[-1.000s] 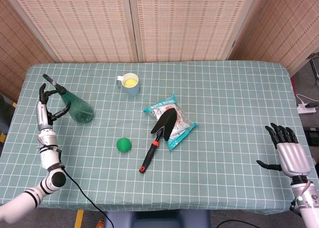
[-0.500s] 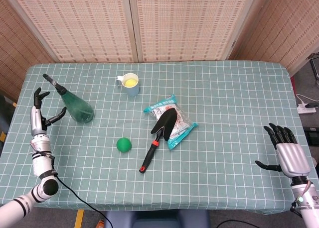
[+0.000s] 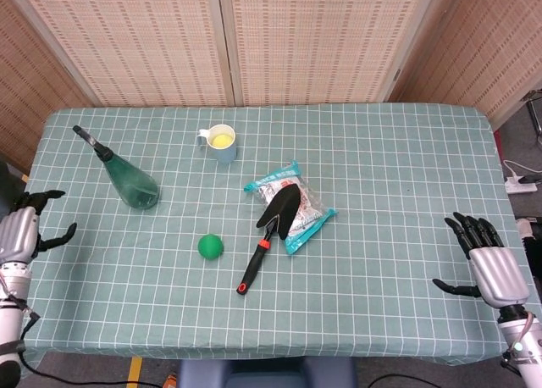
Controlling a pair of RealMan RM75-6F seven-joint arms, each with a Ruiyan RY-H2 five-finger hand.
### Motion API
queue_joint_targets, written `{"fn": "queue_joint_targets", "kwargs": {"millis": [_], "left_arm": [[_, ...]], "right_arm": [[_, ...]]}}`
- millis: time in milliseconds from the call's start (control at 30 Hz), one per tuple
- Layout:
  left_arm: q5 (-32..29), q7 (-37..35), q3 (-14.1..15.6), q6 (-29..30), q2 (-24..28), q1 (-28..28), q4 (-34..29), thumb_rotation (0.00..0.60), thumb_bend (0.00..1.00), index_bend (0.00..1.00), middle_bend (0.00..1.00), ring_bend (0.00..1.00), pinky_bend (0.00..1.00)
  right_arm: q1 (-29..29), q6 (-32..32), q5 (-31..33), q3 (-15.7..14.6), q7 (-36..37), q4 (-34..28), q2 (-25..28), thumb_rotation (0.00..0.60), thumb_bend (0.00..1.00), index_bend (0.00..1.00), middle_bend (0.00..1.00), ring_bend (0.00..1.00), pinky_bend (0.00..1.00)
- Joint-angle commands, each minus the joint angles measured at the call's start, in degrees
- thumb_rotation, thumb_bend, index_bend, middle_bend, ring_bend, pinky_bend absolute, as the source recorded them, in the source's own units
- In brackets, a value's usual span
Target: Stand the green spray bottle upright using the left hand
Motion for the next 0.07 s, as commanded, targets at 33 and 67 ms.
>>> {"fn": "queue_joint_targets", "kwargs": {"millis": [33,67], "left_arm": [[13.83,3.04,9.00,3.45,0.99,4.02,3.76,0.600,0.29,0.28,0.25,0.15,0.05],[13.74,2.55,8.82,3.80,0.68,3.98,4.23,0.600,0.29,0.28,0.25,0.15,0.05]], "right_arm": [[0.02,0.43,-0.40,-0.02,-0.83,0.30,-0.36,0.600,0.00,0.05,0.00,0.00,0.00],[0.01,0.51,-0.44,-0.02,-0.94,0.33,-0.45,0.600,0.00,0.05,0.00,0.00,0.00]]}}
